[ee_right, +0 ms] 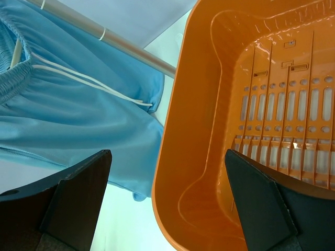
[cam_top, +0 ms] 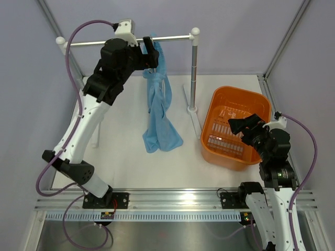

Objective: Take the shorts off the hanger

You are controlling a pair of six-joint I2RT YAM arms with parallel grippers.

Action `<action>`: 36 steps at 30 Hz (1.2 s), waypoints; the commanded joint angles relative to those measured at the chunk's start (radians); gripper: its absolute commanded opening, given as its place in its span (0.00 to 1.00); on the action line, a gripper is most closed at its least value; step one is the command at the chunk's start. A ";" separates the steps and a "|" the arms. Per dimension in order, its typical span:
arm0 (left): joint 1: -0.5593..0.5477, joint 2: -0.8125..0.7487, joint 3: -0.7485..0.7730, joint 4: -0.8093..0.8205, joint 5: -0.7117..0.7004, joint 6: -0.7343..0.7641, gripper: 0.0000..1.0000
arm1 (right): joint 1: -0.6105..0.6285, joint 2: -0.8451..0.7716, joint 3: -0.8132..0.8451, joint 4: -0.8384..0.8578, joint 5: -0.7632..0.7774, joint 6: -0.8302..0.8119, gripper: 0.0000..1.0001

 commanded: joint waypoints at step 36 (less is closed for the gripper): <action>-0.106 0.259 0.203 -0.052 -0.321 0.078 0.37 | 0.005 0.009 -0.004 0.008 -0.035 -0.038 0.99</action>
